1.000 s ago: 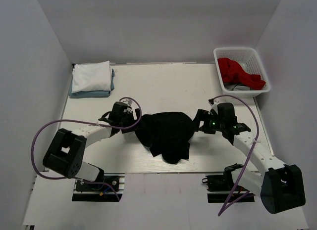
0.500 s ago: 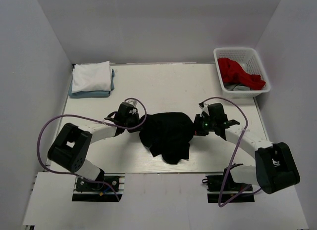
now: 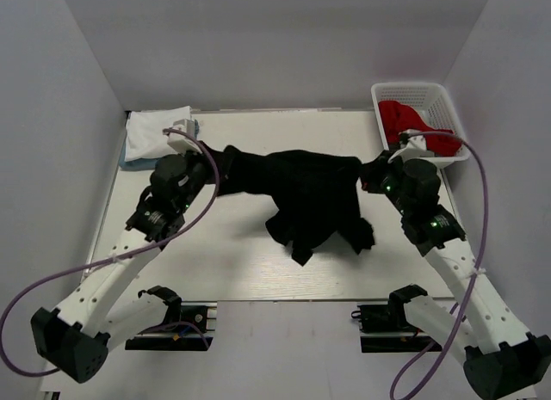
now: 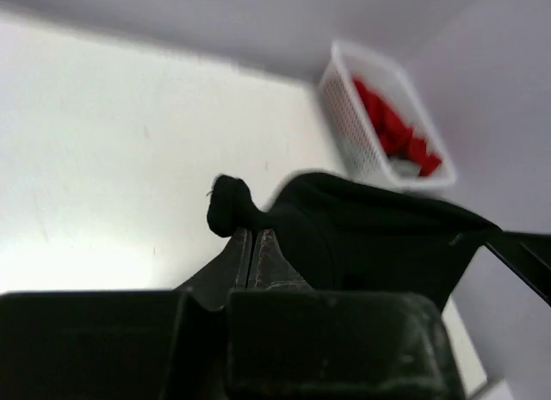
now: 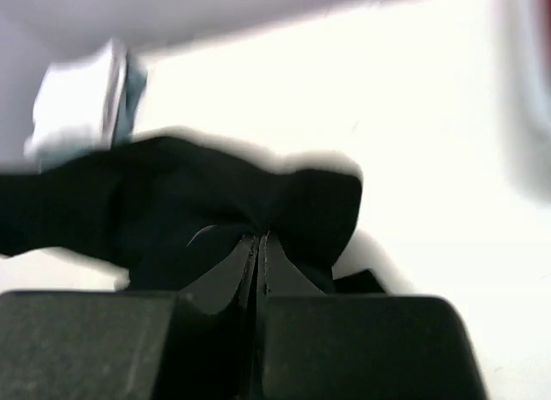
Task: Fold and stack the t-shirts
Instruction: Flatten out the tshirt
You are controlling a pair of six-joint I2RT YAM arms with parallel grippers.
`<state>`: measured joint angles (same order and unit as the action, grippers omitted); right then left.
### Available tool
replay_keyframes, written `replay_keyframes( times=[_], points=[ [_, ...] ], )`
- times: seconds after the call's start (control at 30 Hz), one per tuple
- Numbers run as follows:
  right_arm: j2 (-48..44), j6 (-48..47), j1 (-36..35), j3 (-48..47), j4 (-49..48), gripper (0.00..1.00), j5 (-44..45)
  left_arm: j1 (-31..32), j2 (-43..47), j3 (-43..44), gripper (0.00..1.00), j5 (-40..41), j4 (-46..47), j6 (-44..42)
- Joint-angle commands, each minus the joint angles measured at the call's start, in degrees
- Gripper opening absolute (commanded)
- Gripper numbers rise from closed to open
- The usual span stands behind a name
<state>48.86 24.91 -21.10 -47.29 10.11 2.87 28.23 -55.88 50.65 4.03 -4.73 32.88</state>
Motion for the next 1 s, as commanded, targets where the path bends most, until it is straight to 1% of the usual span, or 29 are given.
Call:
replay_keyframes(
  times=[0.0,0.07,0.1,0.17,0.2,0.27,0.3,0.37,0.4,0.47,0.5,0.53,0.63,0.67,0.77,0.87,0.97],
  points=[
    [-1.8,-2.7,0.1,-8.4,-0.1,0.00,13.5,0.1,4.8,5.3,0.00,8.6,-2.7,-3.9],
    [-1.6,-4.6,0.2,-13.1,1.1,0.00,14.6,0.1,6.1,7.9,0.00,11.2,-2.7,-5.4],
    [-1.4,-6.1,0.3,-18.1,1.7,0.00,14.3,0.1,6.7,10.8,0.00,11.2,-2.7,-6.0],
    [-0.6,-7.6,0.3,-21.4,2.9,0.00,13.9,0.1,7.4,13.5,0.00,10.6,-2.7,-8.1],
    [-0.6,-10.0,0.3,-26.1,3.0,0.00,13.4,0.1,8.1,16.0,0.00,10.6,-2.1,-8.7],
    [-0.2,-10.6,0.3,-29.3,4.1,0.00,13.1,0.1,8.7,18.9,0.00,9.9,-2.1,-10.1],
    [0.1,-11.0,0.1,-35.0,4.8,0.00,12.7,0.1,8.7,22.2,0.00,9.1,-2.1,-10.1],
    [0.3,-12.5,0.3,-40.3,7.2,0.00,10.4,0.1,10.1,26.5,0.00,6.8,-2.7,-11.5],
    [-0.1,-13.2,0.1,-43.6,7.7,0.00,7.7,-0.5,10.1,28.0,0.00,6.0,-3.4,-11.5],
    [-0.1,-14.6,0.4,-47.6,8.4,0.00,6.4,-1.2,10.7,32.1,0.00,3.8,-4.2,-11.5],
    [0.0,-14.9,0.3,-49.0,8.8,0.00,5.1,-1.2,11.5,33.4,0.00,3.8,-5.0,-12.0],
    [0.2,-15.2,0.3,-53.2,9.4,0.00,3.6,-1.2,12.1,34.7,0.00,2.7,-5.0,-12.1],
    [1.4,-16.2,0.2,-58.5,11.6,0.00,-0.8,-1.2,12.1,39.2,0.00,2.0,-6.5,-12.6],
    [1.5,-16.4,0.3,-59.0,11.3,0.00,-2.0,-1.2,12.1,41.2,0.00,2.0,-7.6,-12.6],
    [2.6,-16.7,0.3,-59.7,10.2,0.00,-2.3,-1.2,11.6,43.4,0.00,2.6,-9.4,-13.1],
    [5.4,-16.9,0.3,-59.6,9.7,0.00,-1.3,-1.2,9.3,43.4,0.00,3.1,-9.4,-13.1],
    [10.1,-17.6,0.3,-58.9,8.3,0.00,0.7,-1.2,5.8,42.4,0.00,6.9,-9.4,-13.1]
  ],
)
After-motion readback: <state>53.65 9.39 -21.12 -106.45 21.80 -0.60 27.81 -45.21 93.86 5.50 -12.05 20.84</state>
